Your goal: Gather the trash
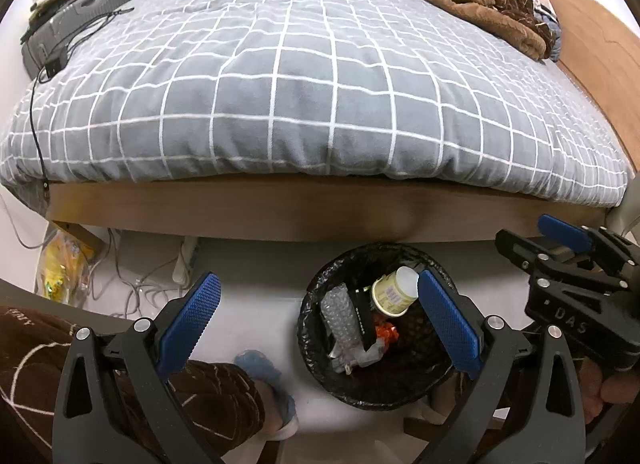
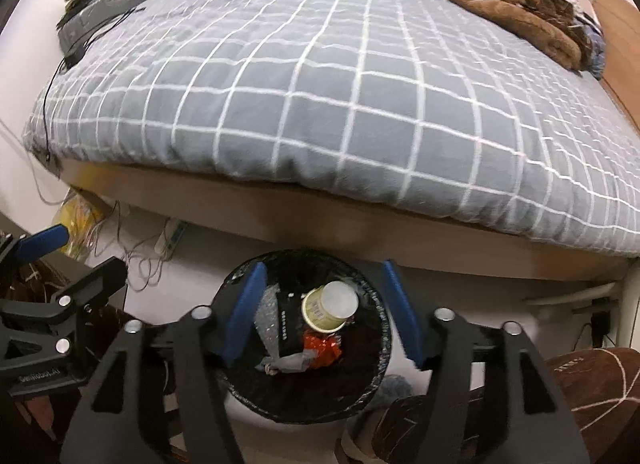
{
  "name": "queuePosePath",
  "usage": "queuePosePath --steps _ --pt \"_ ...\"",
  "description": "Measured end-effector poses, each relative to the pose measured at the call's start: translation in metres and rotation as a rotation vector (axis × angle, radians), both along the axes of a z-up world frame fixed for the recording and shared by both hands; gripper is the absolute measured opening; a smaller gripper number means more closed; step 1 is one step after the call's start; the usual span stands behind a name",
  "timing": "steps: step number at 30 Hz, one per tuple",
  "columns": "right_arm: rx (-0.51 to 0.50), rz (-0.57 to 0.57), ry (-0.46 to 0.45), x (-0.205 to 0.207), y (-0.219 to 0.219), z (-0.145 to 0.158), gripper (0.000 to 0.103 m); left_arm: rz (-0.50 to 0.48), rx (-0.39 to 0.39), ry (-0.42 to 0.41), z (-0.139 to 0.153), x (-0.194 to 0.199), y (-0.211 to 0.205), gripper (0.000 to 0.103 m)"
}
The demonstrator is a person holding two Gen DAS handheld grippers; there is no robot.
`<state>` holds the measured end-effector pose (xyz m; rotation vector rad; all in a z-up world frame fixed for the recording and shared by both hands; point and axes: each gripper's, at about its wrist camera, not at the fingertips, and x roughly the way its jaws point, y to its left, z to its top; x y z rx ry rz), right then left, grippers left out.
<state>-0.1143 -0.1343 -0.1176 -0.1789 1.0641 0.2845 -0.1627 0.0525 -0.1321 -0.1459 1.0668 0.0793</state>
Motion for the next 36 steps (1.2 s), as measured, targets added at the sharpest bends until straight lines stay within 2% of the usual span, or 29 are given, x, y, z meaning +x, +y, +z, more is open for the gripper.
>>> queuePosePath --steps 5,8,10,21,36 --pt "0.007 -0.061 -0.063 0.001 -0.025 0.017 0.084 -0.022 0.014 -0.047 0.013 0.008 -0.011 0.097" --pt "0.012 -0.094 -0.124 -0.001 -0.04 0.031 0.093 -0.039 0.023 -0.084 0.025 0.013 -0.02 0.097" --pt "0.028 -0.115 -0.157 -0.003 -0.051 0.041 0.095 -0.05 0.026 -0.106 0.032 0.016 -0.027 0.097" --pt "0.056 -0.173 -0.23 -0.019 -0.079 0.073 0.095 -0.083 0.017 -0.171 0.058 0.007 -0.046 0.097" --pt "0.049 -0.168 -0.255 -0.027 -0.076 0.075 0.095 -0.092 0.016 -0.187 0.063 0.002 -0.052 0.097"
